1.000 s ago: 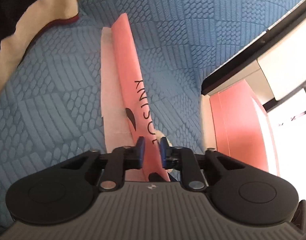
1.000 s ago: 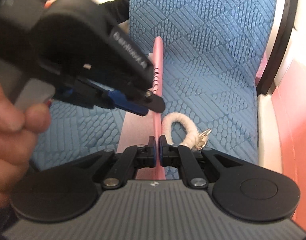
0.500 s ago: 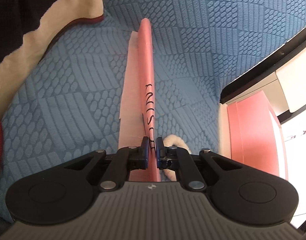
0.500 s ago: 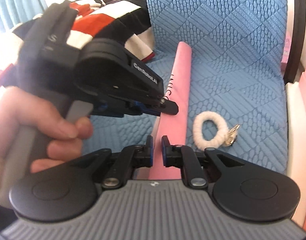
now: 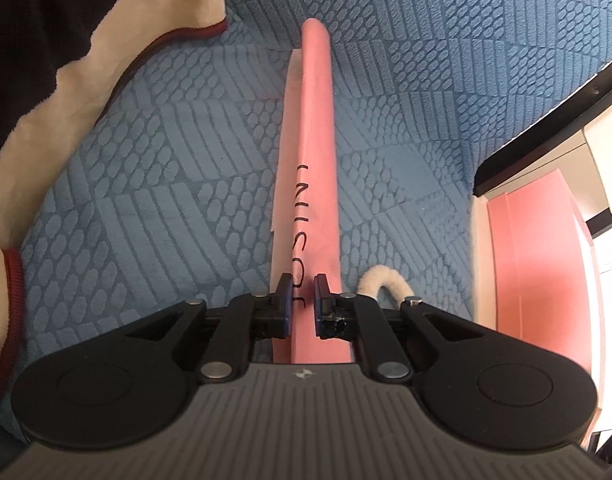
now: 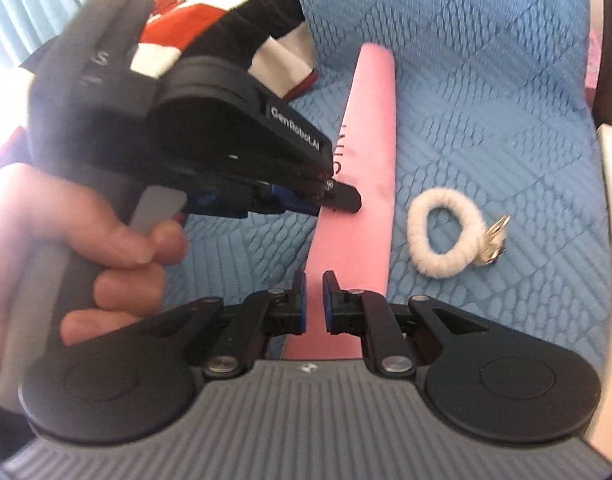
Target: Organize objects
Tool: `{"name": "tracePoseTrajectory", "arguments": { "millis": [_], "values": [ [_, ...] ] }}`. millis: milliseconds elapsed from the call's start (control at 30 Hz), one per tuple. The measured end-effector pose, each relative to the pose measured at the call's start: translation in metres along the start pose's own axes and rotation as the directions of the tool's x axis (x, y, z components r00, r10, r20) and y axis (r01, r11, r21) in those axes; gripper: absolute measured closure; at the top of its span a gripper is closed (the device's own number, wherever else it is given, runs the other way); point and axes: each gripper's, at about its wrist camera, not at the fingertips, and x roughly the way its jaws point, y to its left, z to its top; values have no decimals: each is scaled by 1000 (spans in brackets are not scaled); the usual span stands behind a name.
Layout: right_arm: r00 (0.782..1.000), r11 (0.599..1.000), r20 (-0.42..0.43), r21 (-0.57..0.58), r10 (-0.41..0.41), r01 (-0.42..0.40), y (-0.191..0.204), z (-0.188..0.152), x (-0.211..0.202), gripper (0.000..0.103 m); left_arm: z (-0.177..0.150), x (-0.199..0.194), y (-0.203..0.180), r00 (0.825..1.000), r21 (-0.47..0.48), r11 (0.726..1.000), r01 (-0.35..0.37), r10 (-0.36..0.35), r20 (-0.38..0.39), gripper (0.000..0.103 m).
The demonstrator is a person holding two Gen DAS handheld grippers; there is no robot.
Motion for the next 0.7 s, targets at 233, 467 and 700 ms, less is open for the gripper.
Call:
{"name": "tracePoseTrajectory", "arguments": {
  "millis": [233, 467, 700],
  "values": [
    [999, 1000, -31, 10, 11, -11, -1, -3, 10, 93, 4, -9, 1, 998, 30, 998, -52, 51, 32, 90],
    [999, 1000, -31, 28, 14, -13, -2, -6, 9, 96, 8, -18, -6, 997, 76, 997, 17, -22, 74, 90],
    [999, 998, -29, 59, 30, -29, -4, -8, 2, 95, 9, 9, -9, 1000, 107, 994, 2, -4, 18, 90]
  ]
}}
